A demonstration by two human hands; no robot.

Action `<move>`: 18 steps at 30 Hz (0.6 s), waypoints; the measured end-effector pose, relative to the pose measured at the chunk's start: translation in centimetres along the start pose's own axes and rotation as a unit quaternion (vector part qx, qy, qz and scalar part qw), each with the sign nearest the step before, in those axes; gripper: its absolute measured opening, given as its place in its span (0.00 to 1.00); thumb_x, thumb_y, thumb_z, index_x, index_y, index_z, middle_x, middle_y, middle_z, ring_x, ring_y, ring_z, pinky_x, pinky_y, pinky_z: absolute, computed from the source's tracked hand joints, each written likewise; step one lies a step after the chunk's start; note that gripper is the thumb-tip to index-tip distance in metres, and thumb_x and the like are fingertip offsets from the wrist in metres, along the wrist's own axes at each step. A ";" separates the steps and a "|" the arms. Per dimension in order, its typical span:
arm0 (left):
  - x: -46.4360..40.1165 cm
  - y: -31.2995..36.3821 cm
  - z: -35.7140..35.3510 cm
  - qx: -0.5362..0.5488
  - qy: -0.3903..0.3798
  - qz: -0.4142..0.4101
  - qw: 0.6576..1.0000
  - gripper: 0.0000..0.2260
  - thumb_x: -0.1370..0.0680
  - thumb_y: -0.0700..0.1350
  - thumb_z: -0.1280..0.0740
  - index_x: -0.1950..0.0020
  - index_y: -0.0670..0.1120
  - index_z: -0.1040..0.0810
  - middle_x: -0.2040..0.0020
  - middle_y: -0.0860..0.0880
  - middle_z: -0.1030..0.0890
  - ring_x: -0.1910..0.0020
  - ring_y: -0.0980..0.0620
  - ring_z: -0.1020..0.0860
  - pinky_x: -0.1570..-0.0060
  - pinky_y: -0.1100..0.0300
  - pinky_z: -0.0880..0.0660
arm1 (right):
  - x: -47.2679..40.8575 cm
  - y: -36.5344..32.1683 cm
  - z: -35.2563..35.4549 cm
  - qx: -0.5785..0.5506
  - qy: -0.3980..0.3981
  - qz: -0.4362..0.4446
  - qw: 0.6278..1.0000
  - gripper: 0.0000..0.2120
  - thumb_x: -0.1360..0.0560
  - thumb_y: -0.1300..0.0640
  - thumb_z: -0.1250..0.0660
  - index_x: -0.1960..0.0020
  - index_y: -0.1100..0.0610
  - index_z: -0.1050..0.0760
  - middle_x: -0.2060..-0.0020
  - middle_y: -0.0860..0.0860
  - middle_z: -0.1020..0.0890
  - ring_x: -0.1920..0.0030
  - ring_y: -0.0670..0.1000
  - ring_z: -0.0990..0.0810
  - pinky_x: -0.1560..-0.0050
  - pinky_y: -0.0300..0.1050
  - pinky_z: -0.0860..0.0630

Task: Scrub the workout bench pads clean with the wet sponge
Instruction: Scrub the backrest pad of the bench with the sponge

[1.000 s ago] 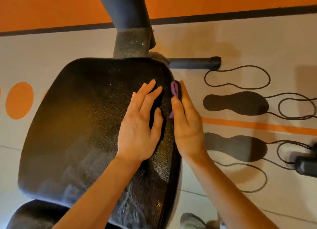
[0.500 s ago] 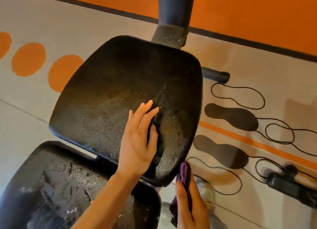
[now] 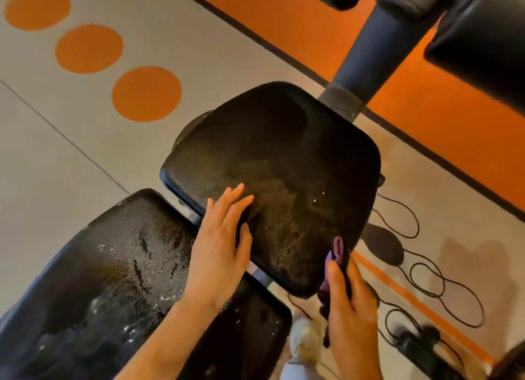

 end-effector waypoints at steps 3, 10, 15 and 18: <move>0.3 -1.1 -0.3 -0.011 0.000 0.007 1.000 0.21 0.19 0.45 0.40 0.25 0.50 0.33 0.23 0.56 0.39 0.21 0.59 0.48 0.21 0.54 0.50 | -2.6 -0.6 0.7 0.008 0.019 0.003 1.000 0.17 0.20 0.53 0.40 0.33 0.53 0.26 0.60 0.49 0.19 0.62 0.39 0.21 0.59 0.36 0.25; -0.3 -3.5 -2.1 -0.045 -0.010 0.038 0.998 0.24 0.20 0.49 0.38 0.23 0.48 0.36 0.21 0.53 0.42 0.21 0.53 0.46 0.23 0.52 0.47 | -13.0 -3.7 2.1 0.135 0.011 0.135 0.982 0.21 0.18 0.54 0.44 0.25 0.52 0.36 0.48 0.52 0.20 0.60 0.34 0.23 0.59 0.23 0.28; -2.0 -5.4 -2.2 -0.082 0.000 0.066 0.994 0.27 0.21 0.50 0.36 0.23 0.45 0.36 0.21 0.48 0.42 0.21 0.48 0.44 0.24 0.47 0.42 | -23.6 -4.4 1.5 0.297 0.004 0.232 0.926 0.23 0.17 0.55 0.45 0.23 0.54 0.42 0.28 0.52 0.32 0.38 0.34 0.29 0.39 0.26 0.32; -2.1 -5.8 -2.4 -0.093 -0.008 0.063 0.994 0.27 0.21 0.50 0.37 0.23 0.44 0.37 0.21 0.48 0.42 0.21 0.49 0.45 0.24 0.46 0.41 | -25.1 -3.2 0.6 0.389 0.035 0.239 0.889 0.21 0.16 0.57 0.46 0.24 0.57 0.40 0.24 0.54 0.38 0.24 0.50 0.43 0.24 0.53 0.42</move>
Point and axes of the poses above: each hand's wrist, its own x-axis away from the middle knuckle, its own z-axis out of the back of the hand, y = z × x, the point moved 5 cm from there along -x, towards the middle knuckle
